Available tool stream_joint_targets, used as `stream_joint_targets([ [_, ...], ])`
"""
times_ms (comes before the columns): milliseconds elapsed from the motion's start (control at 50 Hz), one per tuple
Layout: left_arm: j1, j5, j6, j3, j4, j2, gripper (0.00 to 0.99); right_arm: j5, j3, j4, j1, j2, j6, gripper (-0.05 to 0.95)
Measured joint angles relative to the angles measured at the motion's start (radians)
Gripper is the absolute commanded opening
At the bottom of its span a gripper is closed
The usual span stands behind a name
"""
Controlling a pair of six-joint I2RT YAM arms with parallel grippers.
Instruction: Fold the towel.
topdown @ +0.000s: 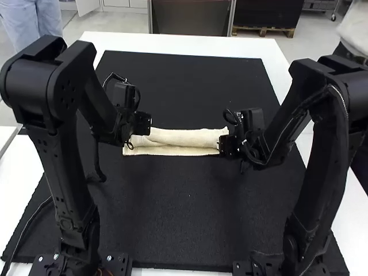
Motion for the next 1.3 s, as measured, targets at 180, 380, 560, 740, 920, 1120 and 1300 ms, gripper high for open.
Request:
stream_joint_targets([
  [180,0.0,0.0,0.0,0.0,0.0,0.0,0.959,-0.003,0.0,0.0,-0.005,0.0,0.0,0.9],
  [380,0.0,0.0,0.0,0.0,0.0,0.0,0.959,-0.003,0.0,-0.001,-0.005,0.026,0.002,0.82],
  [560,0.0,0.0,0.0,0.0,0.0,0.0,0.959,-0.004,0.0,0.003,-0.005,0.027,0.003,0.65],
  [740,0.0,0.0,0.0,0.0,0.001,0.0,0.959,-0.009,0.0,0.011,-0.005,0.027,0.003,0.58],
  [920,0.0,0.0,0.0,0.0,0.002,0.0,0.959,-0.011,0.0,0.022,-0.004,0.026,0.003,0.48],
  [1120,0.0,0.0,0.0,0.0,0.003,0.0,0.959,-0.011,0.0,0.022,-0.004,0.027,0.003,0.91],
  [1300,0.0,0.0,0.0,0.0,0.005,0.0,0.959,-0.011,0.0,0.025,-0.005,0.026,0.003,0.91],
])
